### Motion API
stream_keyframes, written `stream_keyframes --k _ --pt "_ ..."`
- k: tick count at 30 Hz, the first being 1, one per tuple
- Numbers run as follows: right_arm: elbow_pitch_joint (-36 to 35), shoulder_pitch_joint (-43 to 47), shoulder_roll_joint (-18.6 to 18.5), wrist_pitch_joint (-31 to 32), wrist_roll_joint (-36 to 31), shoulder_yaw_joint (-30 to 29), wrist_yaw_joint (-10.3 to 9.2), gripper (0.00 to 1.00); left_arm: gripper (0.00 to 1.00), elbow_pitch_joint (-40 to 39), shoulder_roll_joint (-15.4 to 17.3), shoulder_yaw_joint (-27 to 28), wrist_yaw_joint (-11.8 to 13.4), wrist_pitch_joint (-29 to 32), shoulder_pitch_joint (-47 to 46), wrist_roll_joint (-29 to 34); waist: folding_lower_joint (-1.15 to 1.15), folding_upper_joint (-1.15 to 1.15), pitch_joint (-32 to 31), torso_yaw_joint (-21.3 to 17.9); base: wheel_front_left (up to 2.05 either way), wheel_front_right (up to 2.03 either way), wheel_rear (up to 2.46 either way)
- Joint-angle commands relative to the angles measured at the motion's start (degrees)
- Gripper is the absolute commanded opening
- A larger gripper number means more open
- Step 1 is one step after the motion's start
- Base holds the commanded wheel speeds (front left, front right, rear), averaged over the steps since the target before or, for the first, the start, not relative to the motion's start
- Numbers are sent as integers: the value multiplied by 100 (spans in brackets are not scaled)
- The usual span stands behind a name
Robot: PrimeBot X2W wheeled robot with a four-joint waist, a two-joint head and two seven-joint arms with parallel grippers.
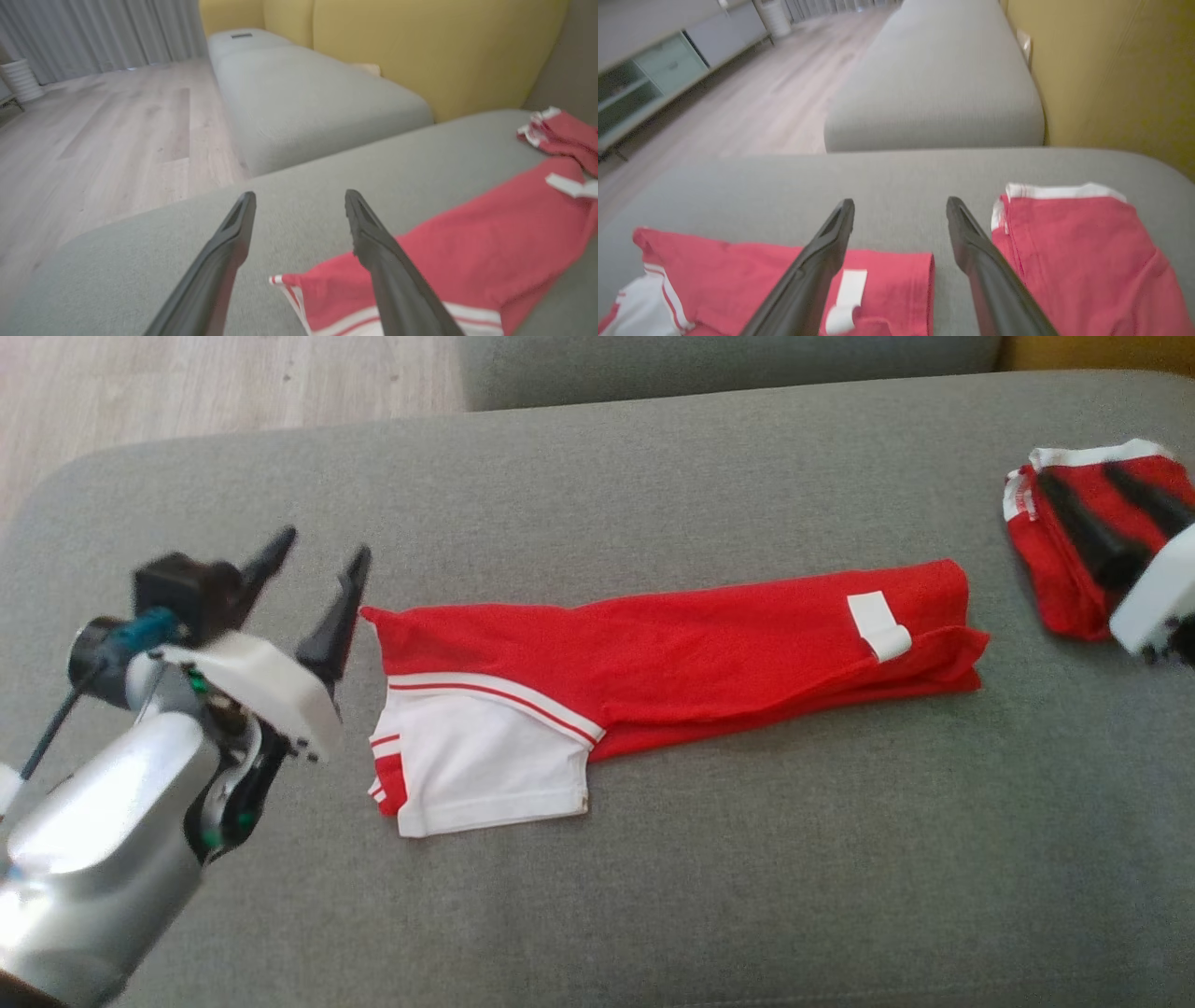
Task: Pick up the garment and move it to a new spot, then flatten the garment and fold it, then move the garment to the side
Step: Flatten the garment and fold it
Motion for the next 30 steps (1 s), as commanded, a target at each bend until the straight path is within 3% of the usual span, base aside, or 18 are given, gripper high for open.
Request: stream_keyframes --k 1,6,10,14,16,19,20,24,30 --pt "-295 39 82 -291 -82 -205 39 100 100 -209 100 557 211 -127 -93 -52 0 0 -28 -30 0 0 0" --pt "-698 239 834 -1230 -597 -762 39 100 100 -1070 -424 2103 686 -173 537 371 0 0 -29 -52 0 0 0" --pt "-971 541 1662 -1879 -1114 -1129 39 100 100 -1625 -1019 3196 688 -175 1296 1068 0 0 14 -65 0 0 0" --pt "-1121 915 2421 -2472 -1793 -1321 39 100 100 -1806 -1630 3792 407 -175 1916 1746 0 0 35 -49 0 0 0" --pt "-1123 1012 2604 -2616 -1935 -1376 39 100 100 -1824 -1793 3933 338 -175 2043 1883 0 0 40 -44 0 0 0" --pt "-1023 1293 3024 -3017 -2342 -1515 39 100 100 -1810 -2240 4289 84 -176 2407 2251 0 0 55 -36 0 0 0" --pt "-888 1443 3168 -3219 -2607 -1475 39 100 100 -1765 -2483 4480 -101 -176 2624 2506 0 0 60 -31 0 0 0" --pt "-628 1555 3301 -3469 -2833 -1495 39 100 100 -1689 -2861 4796 -461 -176 2902 2930 0 0 87 -8 0 0 0" --pt "-254 1407 3332 -3523 -3108 -1778 39 100 100 -1561 -3106 5003 -905 -176 2922 3328 0 0 196 90 0 0 0"
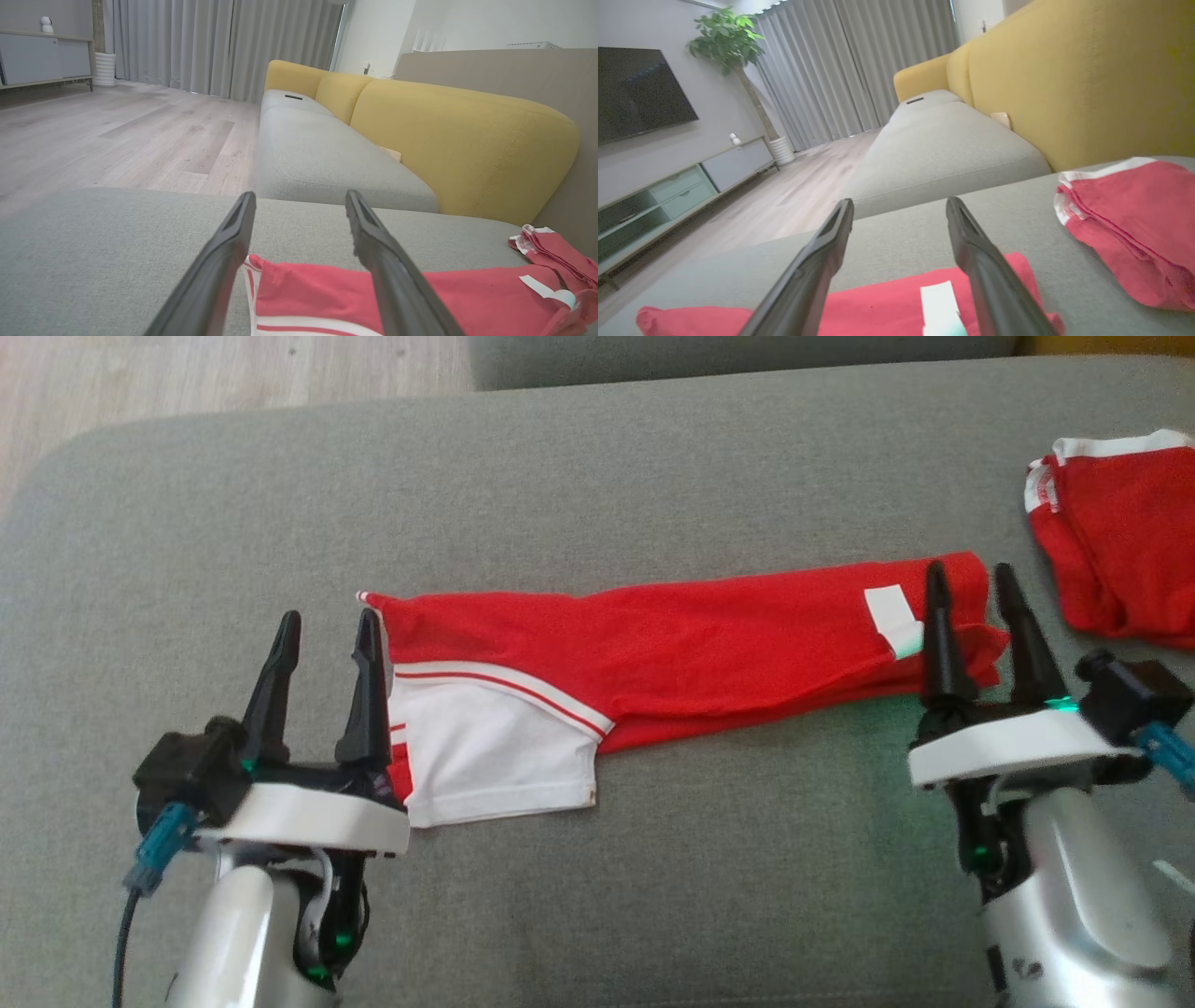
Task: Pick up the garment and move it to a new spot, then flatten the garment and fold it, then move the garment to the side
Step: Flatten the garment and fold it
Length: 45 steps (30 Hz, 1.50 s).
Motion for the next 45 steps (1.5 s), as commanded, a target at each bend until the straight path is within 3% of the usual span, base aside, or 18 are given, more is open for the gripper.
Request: stream_keyframes --k 1,9,15,26,32,33,34,39,45 --pt "-30 -297 49 2 -140 -58 39 100 100 -152 -9 280 -85 -29 -229 91 0 0 64 45 0 0 0" --pt "1030 -695 54 346 -725 -1120 39 100 100 -16 -92 334 -318 -29 -353 214 0 0 272 178 0 0 0" --pt "1921 -1049 55 541 -1126 -1769 39 100 100 3 -99 283 -341 -29 -392 162 0 0 337 224 0 0 0" --pt "3020 -1367 55 504 -1058 -1737 39 100 100 3 -101 241 -283 -29 -492 99 0 0 390 176 0 0 0" --pt "3557 -1540 55 499 -855 -1437 39 100 100 3 -101 217 -283 -29 -539 97 0 0 436 170 0 0 0" --pt "3620 -1560 55 482 -815 -1388 39 44 100 6 -101 218 -279 -29 -544 97 0 0 436 169 0 0 0" --pt "3661 -1577 55 434 -795 -1365 39 0 100 10 -101 223 -275 -29 -548 96 0 0 432 168 0 0 0" --pt "3725 -1632 9 125 -1052 -1727 39 0 100 35 -101 250 -267 -29 -525 99 0 0 358 152 0 0 0" --pt "3621 -1630 -223 -42 -1593 -2578 39 0 100 46 -101 277 -260 -29 -453 86 0 0 229 139 0 0 0"
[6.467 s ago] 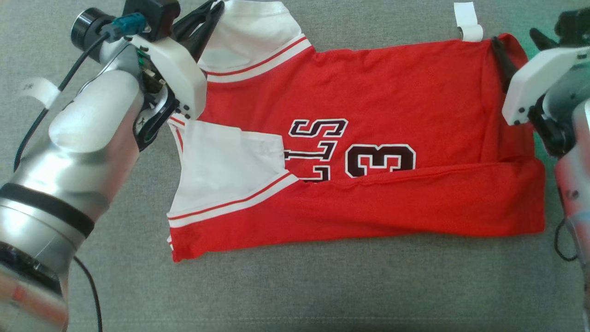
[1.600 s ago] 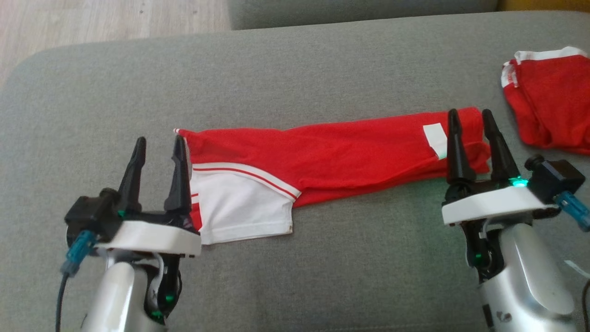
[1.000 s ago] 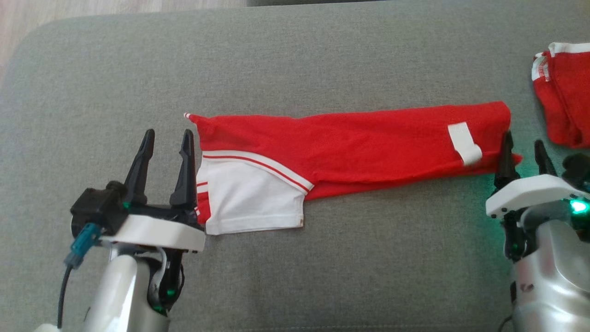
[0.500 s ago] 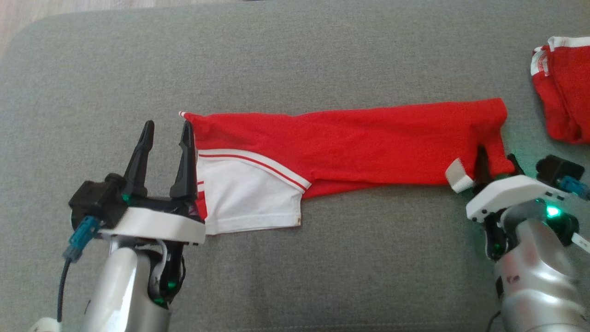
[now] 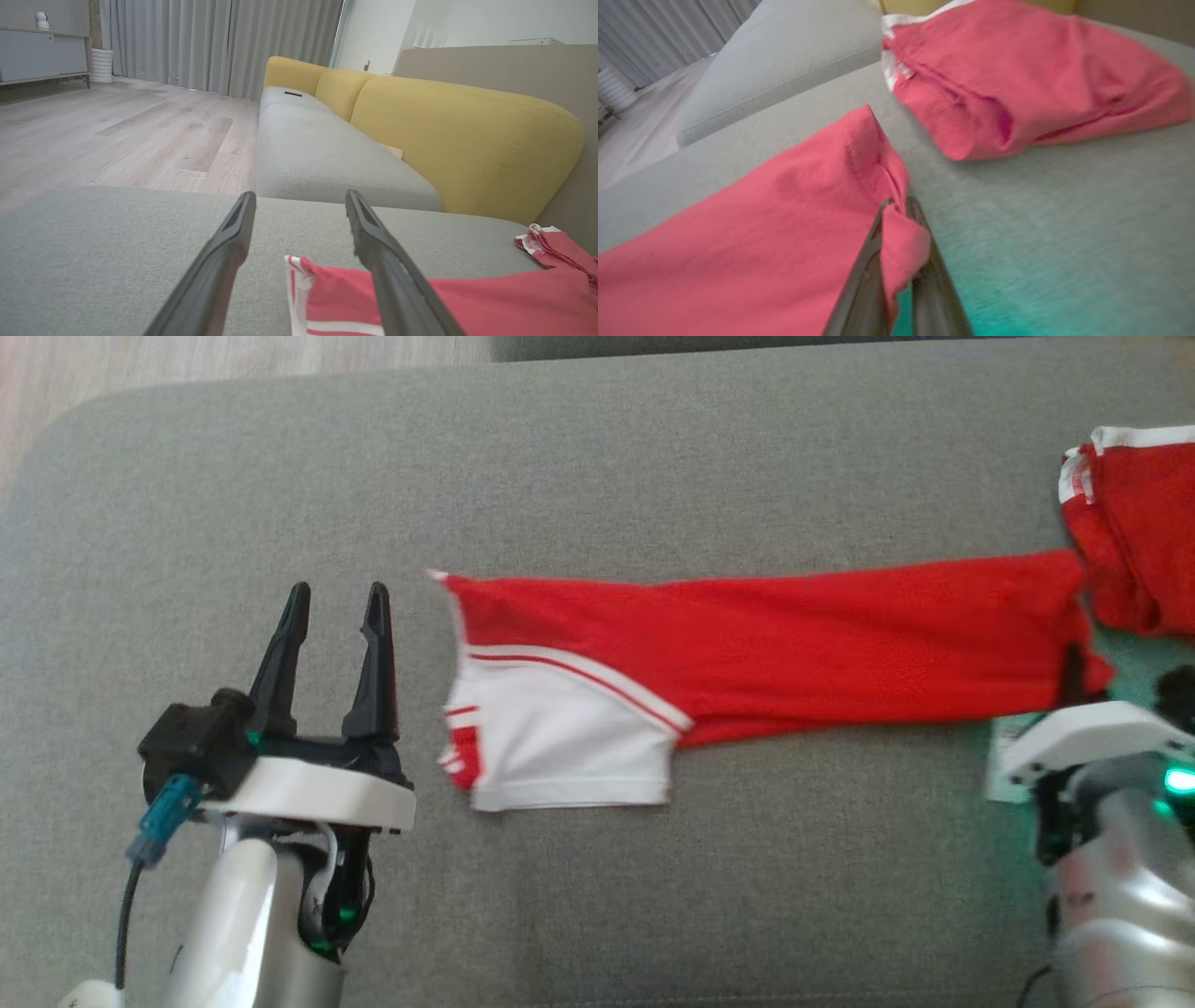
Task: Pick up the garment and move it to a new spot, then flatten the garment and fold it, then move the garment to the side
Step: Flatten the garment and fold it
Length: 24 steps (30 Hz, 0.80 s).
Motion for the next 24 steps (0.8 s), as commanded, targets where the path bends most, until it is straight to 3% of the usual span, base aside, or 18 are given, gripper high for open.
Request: stream_keyframes --k 1,6,12,17,24 --pt "-232 -75 -139 -101 -134 -55 39 0 100 -164 32 180 21 -29 -132 -42 0 0 -34 -6 0 0 0" --pt "-515 -101 -59 -145 -576 -608 39 0 100 -158 32 195 25 -29 -81 -73 0 0 -152 -20 0 0 0" --pt "-848 -181 149 -101 -549 -209 39 0 100 -129 31 183 23 -29 11 -102 0 0 -384 7 0 0 0" --pt "-904 -175 163 -50 788 1482 39 0 100 -91 31 154 20 -29 127 -131 0 0 -621 119 0 0 0" --pt "-1919 360 164 186 2696 3844 39 0 100 -113 31 195 25 -29 311 -134 0 0 -779 256 0 0 0"
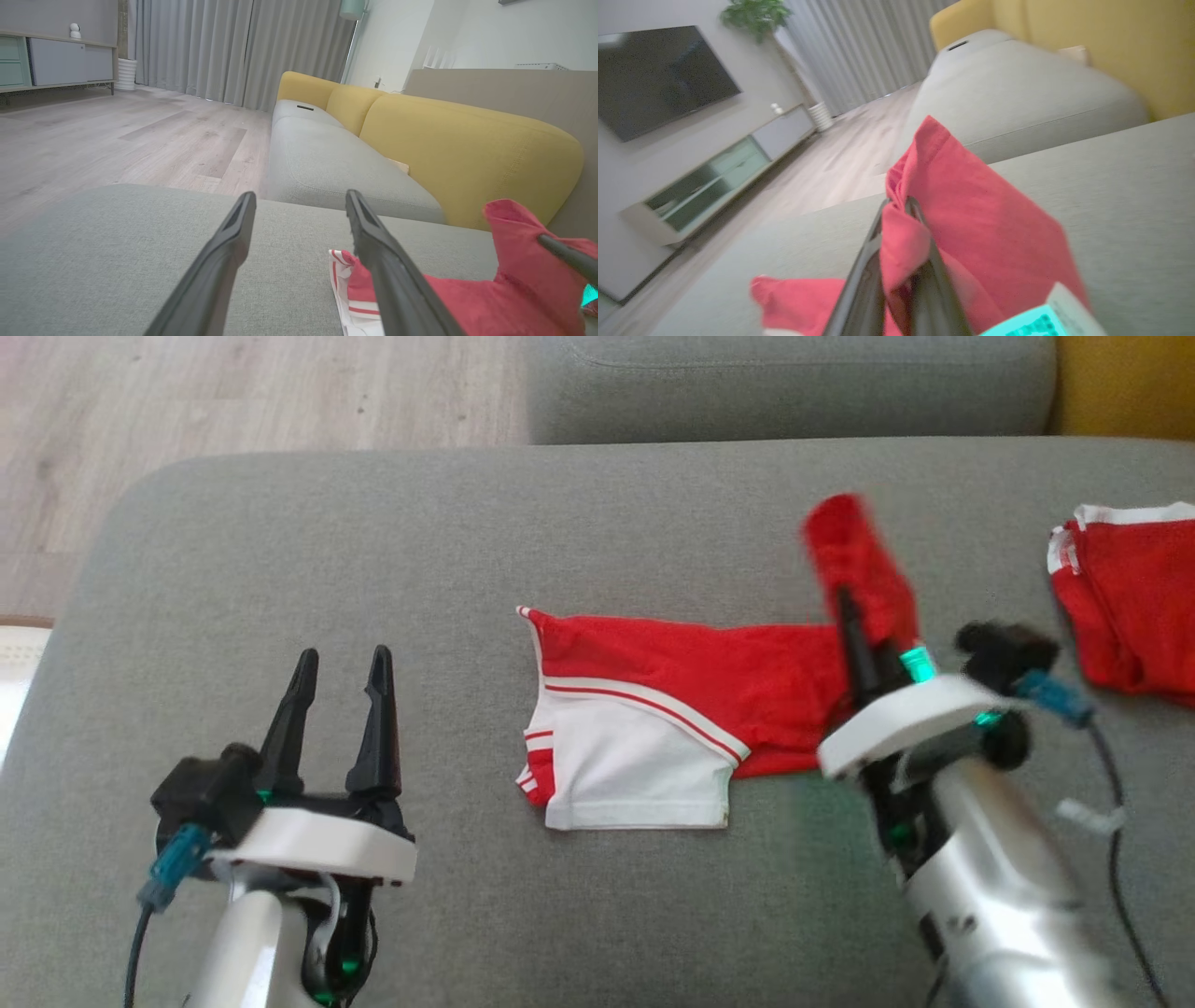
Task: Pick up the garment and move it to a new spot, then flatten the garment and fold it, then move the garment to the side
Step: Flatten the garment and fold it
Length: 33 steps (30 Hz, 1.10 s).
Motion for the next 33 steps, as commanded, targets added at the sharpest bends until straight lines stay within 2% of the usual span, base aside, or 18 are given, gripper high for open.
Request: stream_keyframes --k 1,9,19,32,33 --pt "-283 -5 47 19 175 315 39 0 100 -207 37 202 20 -29 -172 20 0 0 -17 39 0 0 0" --pt "-508 156 47 32 902 1264 39 0 100 -224 37 193 23 -29 -216 -4 0 0 20 319 0 0 0" --pt "-171 24 47 -93 1518 2364 39 0 100 -179 37 136 53 -29 -219 -50 0 0 162 858 0 0 0" --pt "275 -358 48 -205 2202 3350 39 0 100 -214 37 92 78 -29 -353 -108 0 0 471 1051 0 0 0" --pt "288 -379 48 -207 2277 3445 39 80 100 -208 37 99 80 -29 -366 -107 0 0 483 1048 0 0 0"
